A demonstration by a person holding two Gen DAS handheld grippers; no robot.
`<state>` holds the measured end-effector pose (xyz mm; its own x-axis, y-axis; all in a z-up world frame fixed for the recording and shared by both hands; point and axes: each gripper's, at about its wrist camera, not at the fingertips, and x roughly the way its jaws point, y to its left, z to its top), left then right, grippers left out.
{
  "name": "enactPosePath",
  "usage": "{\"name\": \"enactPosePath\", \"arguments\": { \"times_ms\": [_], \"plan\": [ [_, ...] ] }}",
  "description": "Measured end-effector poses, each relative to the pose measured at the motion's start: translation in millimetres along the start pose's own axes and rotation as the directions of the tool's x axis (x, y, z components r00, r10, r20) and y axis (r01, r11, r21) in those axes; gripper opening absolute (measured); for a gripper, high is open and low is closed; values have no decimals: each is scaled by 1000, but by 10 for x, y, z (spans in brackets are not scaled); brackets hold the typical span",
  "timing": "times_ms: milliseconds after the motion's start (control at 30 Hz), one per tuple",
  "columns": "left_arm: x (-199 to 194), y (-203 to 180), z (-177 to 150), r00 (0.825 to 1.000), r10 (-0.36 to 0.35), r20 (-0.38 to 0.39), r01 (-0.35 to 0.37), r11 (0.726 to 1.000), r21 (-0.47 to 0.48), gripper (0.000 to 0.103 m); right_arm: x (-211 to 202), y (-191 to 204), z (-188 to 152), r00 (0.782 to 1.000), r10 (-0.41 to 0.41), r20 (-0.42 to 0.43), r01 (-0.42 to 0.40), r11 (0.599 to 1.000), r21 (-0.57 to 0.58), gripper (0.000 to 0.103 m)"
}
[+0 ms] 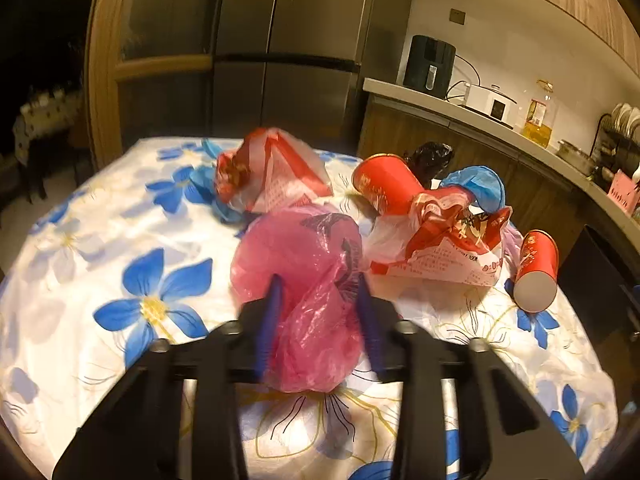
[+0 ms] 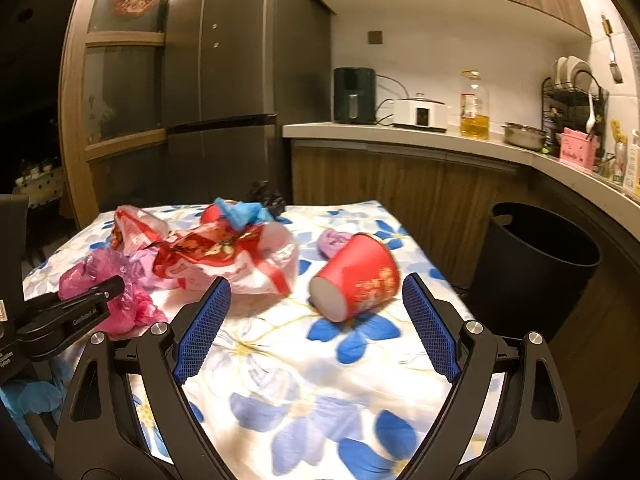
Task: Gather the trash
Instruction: 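Grasp the pink plastic bag with the left gripper and lift it, then grasp the red-and-white printed bag with the right gripper while the left gripper holds the pink bag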
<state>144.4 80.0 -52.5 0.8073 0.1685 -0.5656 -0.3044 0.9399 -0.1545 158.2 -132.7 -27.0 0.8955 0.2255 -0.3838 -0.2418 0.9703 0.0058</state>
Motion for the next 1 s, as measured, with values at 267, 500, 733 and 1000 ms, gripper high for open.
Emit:
{"name": "enactPosePath", "arguments": {
  "times_ms": [267,500,733,1000],
  "plan": [
    [-214,80,-17,998,-44,50,44,999,-1,6,242,335,70,996,90,-7,-90,996,-16,86],
    [-538,325,87,989,4,150,2,999,-41,6,513,739,166,987,162,-5,-162,986,-37,86],
    [-579,537,103,988,41,151,-31,997,-73,6,881,1064,224,987,153,-40,-155,987,-46,73],
    [-502,611,103,991,35,133,-25,997,-76,6,1019,1092,151,986,139,-91,-144,988,-51,25]
  ]
}}
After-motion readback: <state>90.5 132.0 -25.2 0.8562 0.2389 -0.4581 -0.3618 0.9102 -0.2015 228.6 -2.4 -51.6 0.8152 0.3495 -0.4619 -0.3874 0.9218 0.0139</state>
